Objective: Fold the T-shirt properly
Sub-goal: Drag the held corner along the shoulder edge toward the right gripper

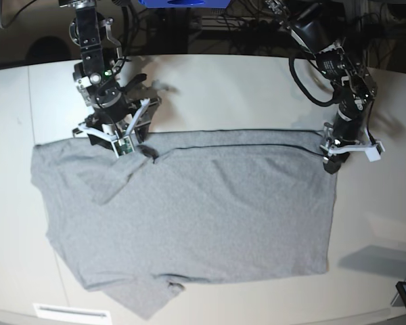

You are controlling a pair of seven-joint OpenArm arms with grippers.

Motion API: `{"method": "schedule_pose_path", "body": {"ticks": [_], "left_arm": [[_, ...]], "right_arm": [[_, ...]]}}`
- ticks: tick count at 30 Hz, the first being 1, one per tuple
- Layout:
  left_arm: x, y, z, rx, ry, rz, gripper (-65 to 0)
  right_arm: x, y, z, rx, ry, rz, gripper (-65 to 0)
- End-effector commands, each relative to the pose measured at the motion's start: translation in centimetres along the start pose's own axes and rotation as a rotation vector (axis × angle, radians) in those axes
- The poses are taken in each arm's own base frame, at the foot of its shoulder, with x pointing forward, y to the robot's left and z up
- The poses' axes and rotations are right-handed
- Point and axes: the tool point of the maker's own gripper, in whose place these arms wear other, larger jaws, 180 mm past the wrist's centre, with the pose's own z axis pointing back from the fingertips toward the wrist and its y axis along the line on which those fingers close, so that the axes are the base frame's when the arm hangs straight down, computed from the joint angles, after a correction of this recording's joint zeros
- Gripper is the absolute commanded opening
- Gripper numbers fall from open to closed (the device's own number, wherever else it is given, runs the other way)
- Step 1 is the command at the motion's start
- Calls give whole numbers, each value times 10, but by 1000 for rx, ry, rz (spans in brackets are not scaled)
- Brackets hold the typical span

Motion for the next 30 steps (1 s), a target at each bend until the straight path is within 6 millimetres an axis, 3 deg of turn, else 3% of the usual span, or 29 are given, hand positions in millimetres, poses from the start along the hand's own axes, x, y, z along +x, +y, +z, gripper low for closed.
{"method": "schedule_pose_path", "body": {"ticks": [1,8,11,15,17,20,30], "left_arm": [[23,-3,2,-11,-66,-6,-395],[54,-28,18,-59,-147,-81,-395],[51,-48,28,-100,-147,-152,-398],[21,-78,38,-174,-77,-254,-415],[3,-86,40,-199,-32,-278,-487],[-18,-92,37,-224,26,-291,-650],[-53,-64,51,-174,118,-285,-650]], "right_arm": [[16,-3,2,-8,-53,-1,-306],[16,-3,2,-8,-53,-1,-306],[16,-3,2,-8,-53,-1,-306],[16,-3,2,-8,-54,-3,-306],[16,-3,2,-8,-54,-3,-306],[16,-3,2,-8,-54,-3,-306],[16,-3,2,-8,-51,-3,-306]]}}
